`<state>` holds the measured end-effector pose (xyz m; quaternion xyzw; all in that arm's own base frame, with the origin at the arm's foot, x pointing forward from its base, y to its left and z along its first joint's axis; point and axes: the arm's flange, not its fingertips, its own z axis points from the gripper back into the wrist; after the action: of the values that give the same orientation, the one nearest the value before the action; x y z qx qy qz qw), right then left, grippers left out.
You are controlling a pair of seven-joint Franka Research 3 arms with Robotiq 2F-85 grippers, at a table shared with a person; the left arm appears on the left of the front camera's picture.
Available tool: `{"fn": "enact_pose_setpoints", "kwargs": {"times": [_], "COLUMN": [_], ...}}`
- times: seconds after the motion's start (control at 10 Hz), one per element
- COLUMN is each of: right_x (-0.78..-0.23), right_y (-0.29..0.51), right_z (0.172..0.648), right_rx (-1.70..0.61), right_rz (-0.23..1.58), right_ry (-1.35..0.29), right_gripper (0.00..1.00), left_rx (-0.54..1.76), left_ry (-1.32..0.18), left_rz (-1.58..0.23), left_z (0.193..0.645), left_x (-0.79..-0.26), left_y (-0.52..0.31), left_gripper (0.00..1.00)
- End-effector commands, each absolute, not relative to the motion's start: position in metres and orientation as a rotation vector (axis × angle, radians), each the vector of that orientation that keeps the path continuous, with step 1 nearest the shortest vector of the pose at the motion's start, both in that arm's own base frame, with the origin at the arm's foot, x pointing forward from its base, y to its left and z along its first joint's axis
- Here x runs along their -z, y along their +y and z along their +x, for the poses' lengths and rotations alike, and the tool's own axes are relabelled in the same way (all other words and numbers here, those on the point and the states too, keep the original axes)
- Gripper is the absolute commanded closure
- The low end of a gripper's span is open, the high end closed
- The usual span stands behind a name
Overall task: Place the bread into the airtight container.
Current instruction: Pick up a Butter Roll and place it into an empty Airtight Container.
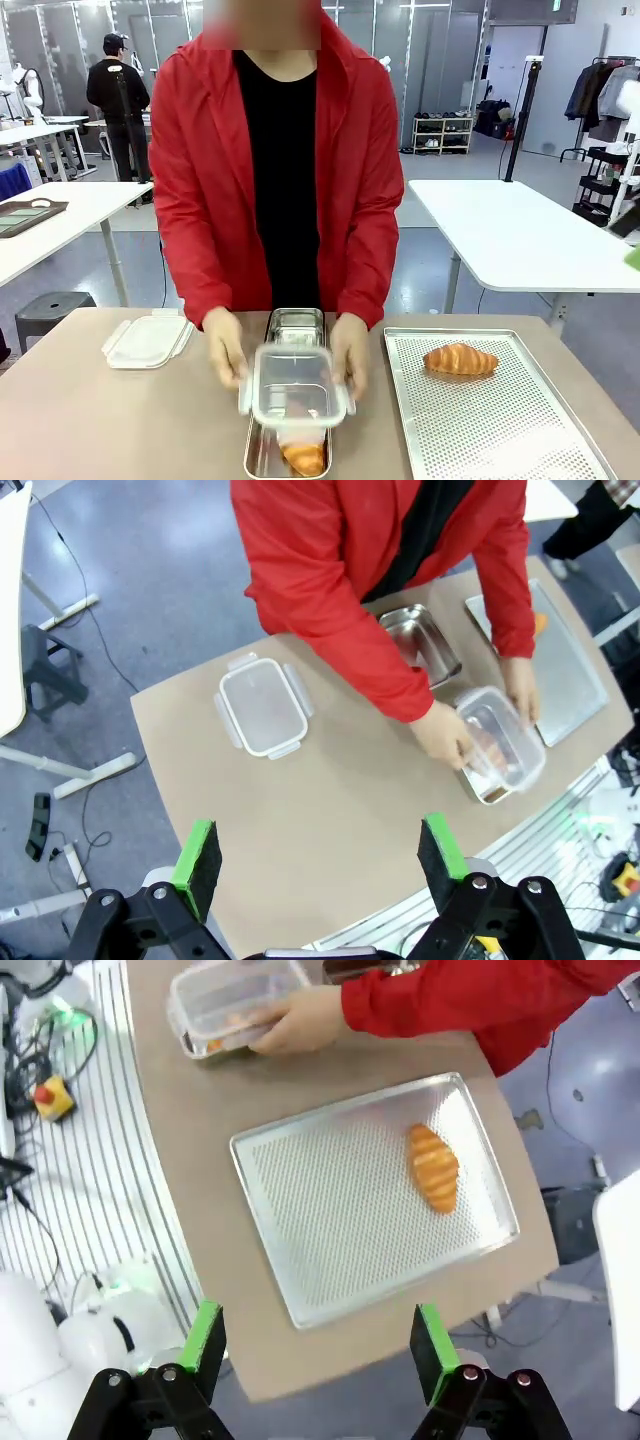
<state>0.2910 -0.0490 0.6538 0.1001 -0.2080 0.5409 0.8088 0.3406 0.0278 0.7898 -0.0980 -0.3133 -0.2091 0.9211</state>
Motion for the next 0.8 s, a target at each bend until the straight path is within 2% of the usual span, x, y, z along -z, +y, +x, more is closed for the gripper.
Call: {"fn": "enact_pose_setpoints", "kwargs": {"times": [0.0, 0.5, 0.6, 0.7], "right_x": [-0.651, -0.653, -0.653, -0.652], "right_y": [-0.039, -0.03, -0.028, -0.031], "right_z": [0.29, 0.267, 0.266, 0.276], "right_rx": [-1.194, -1.207, -1.175, -1.243], "right_rz": [0.132, 0.063, 0.093, 0.066], "right_ry": [-0.341, -0.295, -0.313, -0.302], "right_gripper": [0.07, 0.07, 0.07, 0.07], "left_rx": [0.434, 0.434, 0.434, 0.434], "left_ry": [-0.645, -0.645, -0.645, -0.645], "left_rz": [-0.206, -0.206, -0.206, -0.206], "left_z": [0.339, 0.339, 0.339, 0.339], "left_x": [-0.79, -0.79, -0.79, -0.79], "left_y": [0.027, 0.027, 0.027, 0.027], "left_gripper": [0.0, 0.0, 0.0, 0.0]}}
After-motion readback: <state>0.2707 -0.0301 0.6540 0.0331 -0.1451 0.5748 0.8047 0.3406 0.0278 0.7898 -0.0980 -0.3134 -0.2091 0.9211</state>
